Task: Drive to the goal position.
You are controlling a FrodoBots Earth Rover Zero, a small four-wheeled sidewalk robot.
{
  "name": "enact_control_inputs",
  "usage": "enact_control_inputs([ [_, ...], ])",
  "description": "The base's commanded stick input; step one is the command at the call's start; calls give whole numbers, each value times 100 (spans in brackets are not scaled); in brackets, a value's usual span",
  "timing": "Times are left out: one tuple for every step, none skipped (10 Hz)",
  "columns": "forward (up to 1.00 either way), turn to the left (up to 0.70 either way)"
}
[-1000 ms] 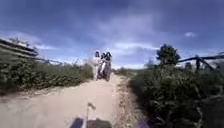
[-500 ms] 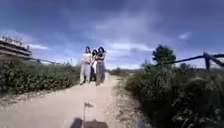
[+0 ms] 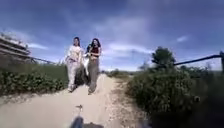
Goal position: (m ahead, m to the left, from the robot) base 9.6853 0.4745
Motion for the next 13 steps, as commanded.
enact_control_inputs([
  [85, -18],
  [85, -12],
  [85, 0],
  [85, 0],
  [85, 0],
  [85, 0],
  [85, 0],
  [85, 0],
  [85, 0],
  [85, 0],
  [85, 0],
  [85, 0],
  [85, 0],
])
